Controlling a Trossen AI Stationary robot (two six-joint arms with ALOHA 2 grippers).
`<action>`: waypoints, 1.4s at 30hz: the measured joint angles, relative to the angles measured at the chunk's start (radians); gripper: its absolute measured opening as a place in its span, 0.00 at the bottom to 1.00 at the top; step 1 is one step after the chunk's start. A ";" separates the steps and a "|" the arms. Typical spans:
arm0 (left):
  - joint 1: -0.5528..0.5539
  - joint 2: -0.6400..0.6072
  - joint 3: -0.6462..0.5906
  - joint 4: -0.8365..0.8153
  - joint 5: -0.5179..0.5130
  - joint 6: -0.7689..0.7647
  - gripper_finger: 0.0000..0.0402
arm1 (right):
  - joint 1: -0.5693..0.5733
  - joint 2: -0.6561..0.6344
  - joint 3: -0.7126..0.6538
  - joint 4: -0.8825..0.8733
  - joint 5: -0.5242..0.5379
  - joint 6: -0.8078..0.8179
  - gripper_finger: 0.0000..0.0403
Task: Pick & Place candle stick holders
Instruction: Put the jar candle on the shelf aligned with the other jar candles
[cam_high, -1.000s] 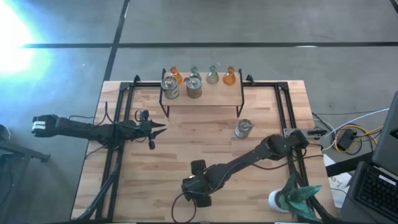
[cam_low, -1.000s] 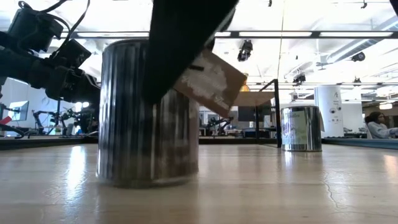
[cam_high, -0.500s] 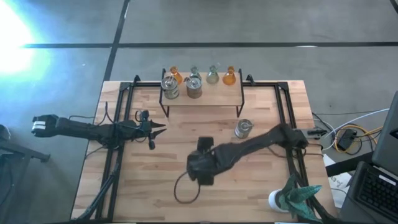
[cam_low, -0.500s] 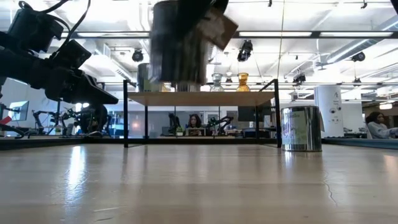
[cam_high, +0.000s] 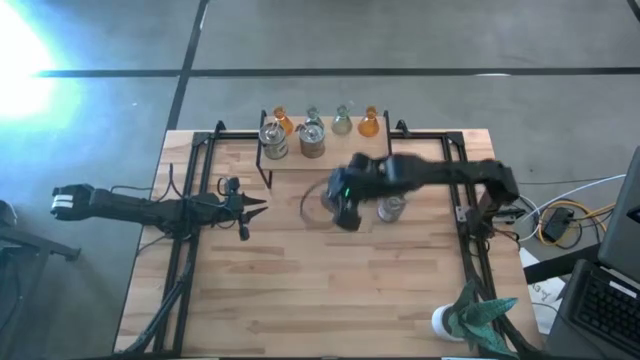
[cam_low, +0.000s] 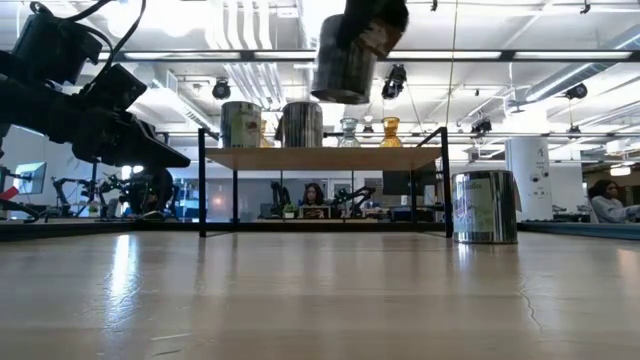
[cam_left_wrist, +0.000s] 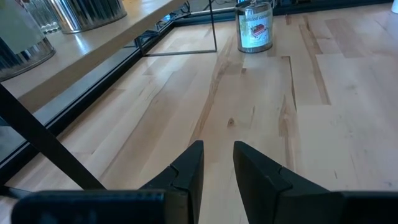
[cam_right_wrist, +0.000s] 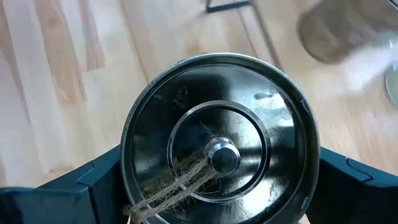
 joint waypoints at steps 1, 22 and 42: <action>0.000 0.000 0.000 0.000 0.000 0.000 0.23 | -0.033 -0.022 -0.022 0.010 -0.030 0.005 0.84; 0.000 0.000 0.000 -0.001 0.000 0.000 0.23 | -0.410 0.017 -0.046 0.041 -0.120 0.212 0.84; 0.000 0.000 0.000 -0.003 0.000 0.000 0.23 | -0.462 0.138 0.084 0.019 -0.043 0.160 0.84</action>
